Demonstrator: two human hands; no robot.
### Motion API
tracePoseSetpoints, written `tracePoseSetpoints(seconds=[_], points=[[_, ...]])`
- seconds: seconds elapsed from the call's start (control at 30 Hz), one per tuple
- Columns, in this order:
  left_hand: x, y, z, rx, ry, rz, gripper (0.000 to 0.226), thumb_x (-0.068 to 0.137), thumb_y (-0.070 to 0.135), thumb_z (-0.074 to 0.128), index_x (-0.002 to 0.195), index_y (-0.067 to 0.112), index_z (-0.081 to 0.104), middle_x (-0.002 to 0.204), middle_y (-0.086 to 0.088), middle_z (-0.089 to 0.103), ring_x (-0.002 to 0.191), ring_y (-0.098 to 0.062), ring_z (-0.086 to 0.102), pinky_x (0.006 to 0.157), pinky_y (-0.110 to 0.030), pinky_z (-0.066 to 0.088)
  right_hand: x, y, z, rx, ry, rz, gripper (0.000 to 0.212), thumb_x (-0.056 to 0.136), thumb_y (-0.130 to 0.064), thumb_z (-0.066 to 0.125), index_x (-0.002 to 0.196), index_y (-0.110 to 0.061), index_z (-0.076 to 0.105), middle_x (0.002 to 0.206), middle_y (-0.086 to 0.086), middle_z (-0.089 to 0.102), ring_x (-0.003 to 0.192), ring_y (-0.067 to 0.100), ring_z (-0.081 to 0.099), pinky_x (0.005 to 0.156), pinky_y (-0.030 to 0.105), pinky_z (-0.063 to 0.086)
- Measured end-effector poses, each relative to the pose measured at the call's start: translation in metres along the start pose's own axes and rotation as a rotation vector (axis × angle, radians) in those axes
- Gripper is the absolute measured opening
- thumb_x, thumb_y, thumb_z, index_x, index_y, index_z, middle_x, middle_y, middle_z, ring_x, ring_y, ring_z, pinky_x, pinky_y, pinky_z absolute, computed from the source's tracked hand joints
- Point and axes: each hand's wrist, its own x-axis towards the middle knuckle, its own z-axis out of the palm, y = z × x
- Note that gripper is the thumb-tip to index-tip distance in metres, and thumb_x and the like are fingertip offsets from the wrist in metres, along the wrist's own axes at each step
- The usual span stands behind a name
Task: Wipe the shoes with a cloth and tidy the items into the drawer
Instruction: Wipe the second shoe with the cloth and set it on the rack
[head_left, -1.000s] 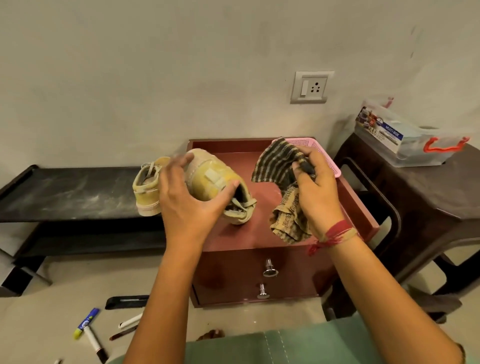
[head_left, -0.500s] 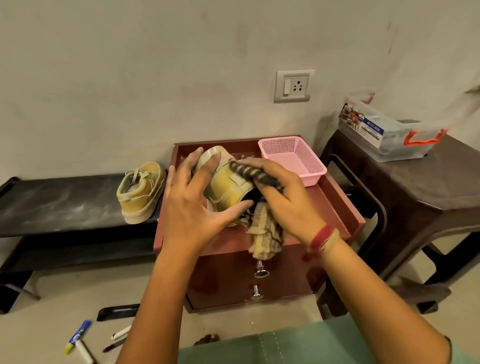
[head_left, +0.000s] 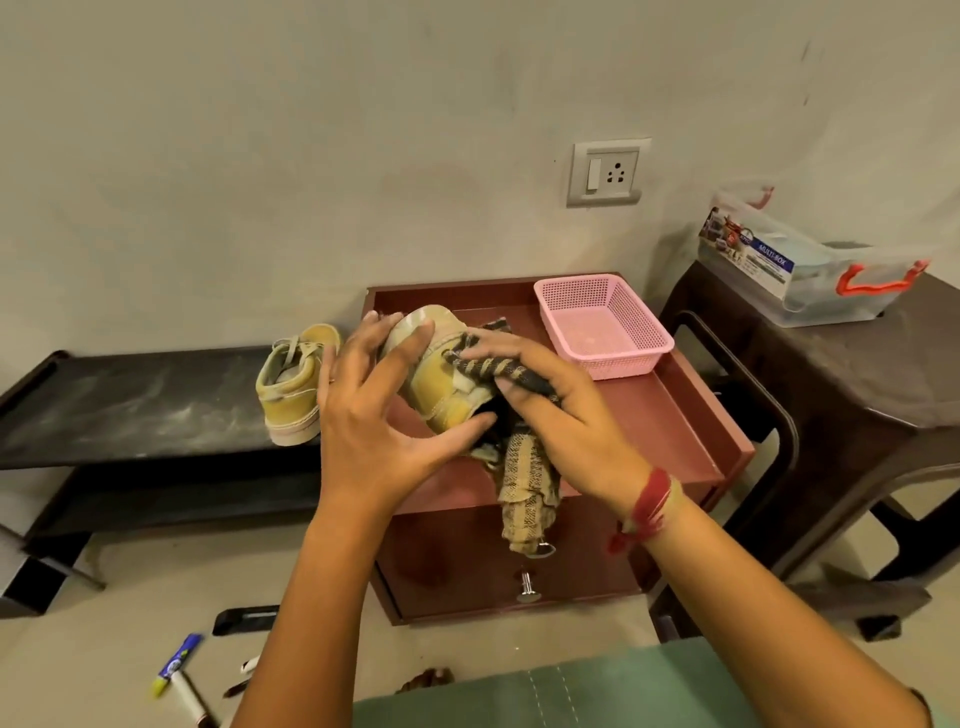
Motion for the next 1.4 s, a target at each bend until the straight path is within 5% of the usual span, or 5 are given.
tracePoseSetpoints(seconds=[0.47, 0.57, 0.8, 1.03, 1.4], points=[[-0.018, -0.009, -0.005, -0.026, 0.055, 0.035, 0.077, 0.068, 0.058, 0.075, 0.130, 0.019, 0.051, 0.133, -0.013, 0.049, 0.129, -0.031, 0.045, 0.097, -0.058, 0.043, -0.005, -0.004, 0.023, -0.068, 0.059, 0.001, 0.029, 0.090, -0.007, 0.047, 0.115, -0.010, 0.061, 0.129, 0.005, 0.056, 0.128, 0.013, 0.045, 0.110, 0.037, 0.033], [-0.023, -0.012, -0.009, -0.040, 0.045, 0.034, 0.076, 0.068, 0.050, 0.076, 0.132, 0.018, 0.051, 0.133, -0.015, 0.049, 0.126, -0.026, 0.047, 0.099, -0.048, 0.046, -0.011, -0.011, 0.034, -0.173, -0.066, -0.127, 0.033, 0.089, -0.002, 0.049, 0.113, -0.021, 0.060, 0.132, -0.003, 0.054, 0.133, 0.007, 0.036, 0.114, 0.029, 0.025], [-0.030, -0.016, -0.016, -0.017, 0.050, 0.005, 0.077, 0.068, 0.053, 0.076, 0.132, 0.019, 0.050, 0.133, -0.016, 0.051, 0.128, -0.019, 0.046, 0.104, -0.030, 0.042, -0.011, -0.006, 0.039, -0.038, -0.039, -0.012, 0.027, 0.092, -0.010, 0.047, 0.114, -0.010, 0.062, 0.132, 0.006, 0.055, 0.132, 0.018, 0.040, 0.113, 0.038, 0.029], [-0.031, -0.023, -0.019, -0.015, 0.085, -0.007, 0.076, 0.068, 0.052, 0.077, 0.131, 0.018, 0.052, 0.131, -0.015, 0.050, 0.125, -0.025, 0.049, 0.092, -0.050, 0.050, -0.012, -0.001, 0.044, -0.068, -0.037, 0.006, 0.032, 0.094, -0.014, 0.046, 0.123, -0.019, 0.057, 0.141, 0.001, 0.047, 0.137, 0.012, 0.032, 0.116, 0.038, 0.023], [-0.036, -0.031, -0.022, 0.021, 0.050, -0.014, 0.074, 0.067, 0.052, 0.077, 0.128, 0.018, 0.051, 0.127, -0.018, 0.054, 0.122, -0.022, 0.048, 0.094, -0.045, 0.050, -0.013, 0.007, 0.050, -0.005, -0.089, 0.028, 0.033, 0.093, -0.016, 0.046, 0.120, -0.034, 0.056, 0.143, -0.004, 0.045, 0.139, 0.013, 0.029, 0.116, 0.043, 0.022]])
